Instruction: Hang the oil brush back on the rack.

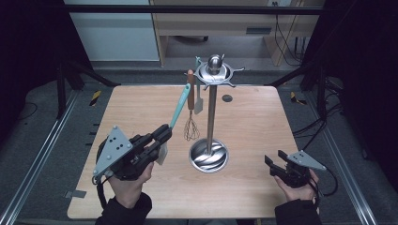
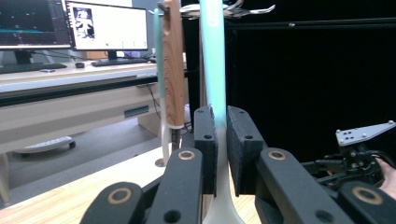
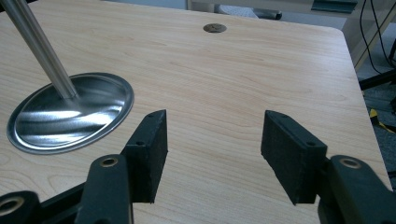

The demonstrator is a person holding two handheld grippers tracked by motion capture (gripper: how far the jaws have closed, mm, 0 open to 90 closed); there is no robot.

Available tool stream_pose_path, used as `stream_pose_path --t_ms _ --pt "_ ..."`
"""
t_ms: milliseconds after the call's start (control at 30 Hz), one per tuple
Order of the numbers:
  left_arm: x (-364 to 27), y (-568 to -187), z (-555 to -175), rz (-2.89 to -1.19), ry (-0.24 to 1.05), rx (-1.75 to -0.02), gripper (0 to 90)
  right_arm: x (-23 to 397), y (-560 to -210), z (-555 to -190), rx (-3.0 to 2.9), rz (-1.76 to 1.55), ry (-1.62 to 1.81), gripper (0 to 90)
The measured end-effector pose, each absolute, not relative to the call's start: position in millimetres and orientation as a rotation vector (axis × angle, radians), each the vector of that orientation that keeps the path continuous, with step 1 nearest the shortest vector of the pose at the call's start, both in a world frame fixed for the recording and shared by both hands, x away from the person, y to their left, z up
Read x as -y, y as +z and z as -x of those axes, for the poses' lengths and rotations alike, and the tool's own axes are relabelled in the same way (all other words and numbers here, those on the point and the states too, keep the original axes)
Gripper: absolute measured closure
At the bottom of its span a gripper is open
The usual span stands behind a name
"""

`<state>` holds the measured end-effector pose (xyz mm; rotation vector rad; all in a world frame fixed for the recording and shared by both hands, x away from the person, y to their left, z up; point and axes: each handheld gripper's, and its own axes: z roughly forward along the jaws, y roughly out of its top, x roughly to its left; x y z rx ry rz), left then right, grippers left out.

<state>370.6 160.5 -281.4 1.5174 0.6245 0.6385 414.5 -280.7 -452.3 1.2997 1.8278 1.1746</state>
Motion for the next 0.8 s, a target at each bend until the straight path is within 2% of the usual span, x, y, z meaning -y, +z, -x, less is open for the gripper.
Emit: stream_pose_path --t_ms 800 --pt "-138.9 -279.0 -369.7 -1.551 0.638 -0.585 82.4 280.8 -452.0 -414.3 -1.829 -1.301 1.18 41.6"
